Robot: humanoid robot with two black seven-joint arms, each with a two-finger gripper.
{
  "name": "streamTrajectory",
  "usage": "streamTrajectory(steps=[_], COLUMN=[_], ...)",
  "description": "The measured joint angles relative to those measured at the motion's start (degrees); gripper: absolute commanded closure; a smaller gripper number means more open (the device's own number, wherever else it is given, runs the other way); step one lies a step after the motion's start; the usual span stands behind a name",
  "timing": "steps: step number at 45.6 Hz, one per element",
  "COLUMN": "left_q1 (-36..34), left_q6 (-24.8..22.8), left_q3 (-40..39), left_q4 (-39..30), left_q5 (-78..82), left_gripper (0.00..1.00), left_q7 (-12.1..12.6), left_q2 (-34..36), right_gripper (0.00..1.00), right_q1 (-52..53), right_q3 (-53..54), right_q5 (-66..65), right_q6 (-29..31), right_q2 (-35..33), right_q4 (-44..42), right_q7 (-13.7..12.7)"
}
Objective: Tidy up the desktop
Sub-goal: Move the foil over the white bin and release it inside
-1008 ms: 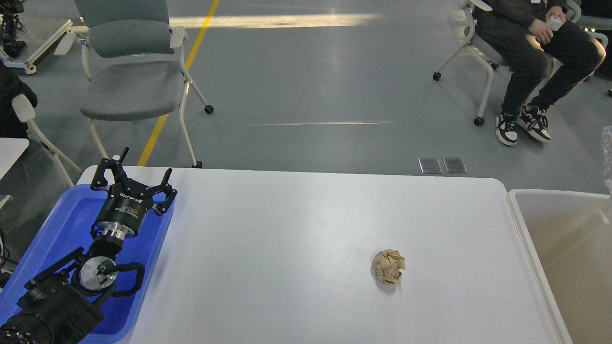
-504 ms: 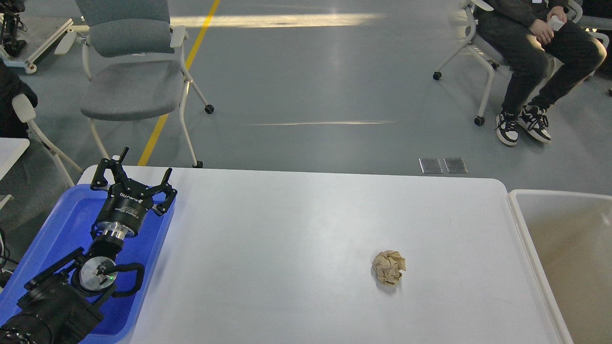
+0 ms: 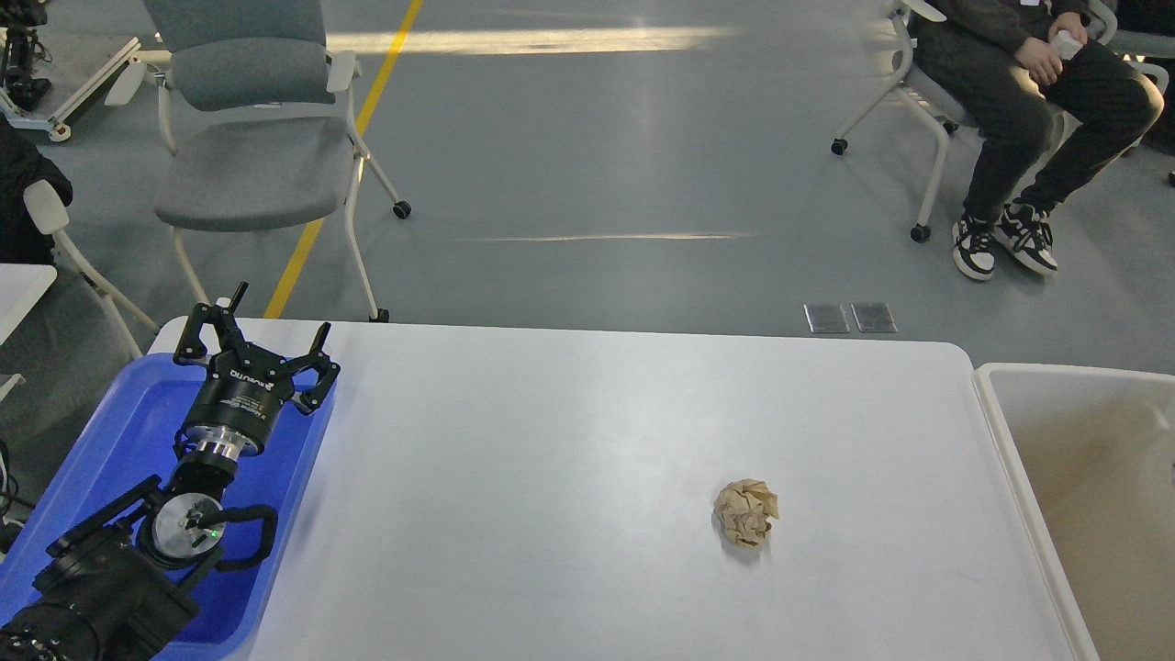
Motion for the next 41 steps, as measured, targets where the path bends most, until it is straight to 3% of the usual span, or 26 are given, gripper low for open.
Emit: streamTrajectory(steps=[19, 29, 41], left_q1=[0.0, 0.0, 0.0], left_q6=[0.0, 0.0, 0.0], left_q3=[0.0, 0.0, 0.0], left_q4=[0.0, 0.0, 0.0], left_q5=[0.0, 0.0, 0.0], left_gripper=[0.0, 0.0, 0.0], left_q7=[0.0, 0.0, 0.0], left_q2=[0.0, 0.0, 0.0], right_gripper=[1.0, 1.0, 1.0], right_q1=[-3.44, -3.72, -4.0], right_q3=[12.69, 20.33, 23.96], right_q5=[4.93, 7.35, 7.79], right_q6=[-1.05, -3.82, -6.63], right_q2=[10.35, 15.98, 19.92], right_q4=[-6.99, -10.4, -11.89], right_q7=[-9.27, -11.98, -13.25])
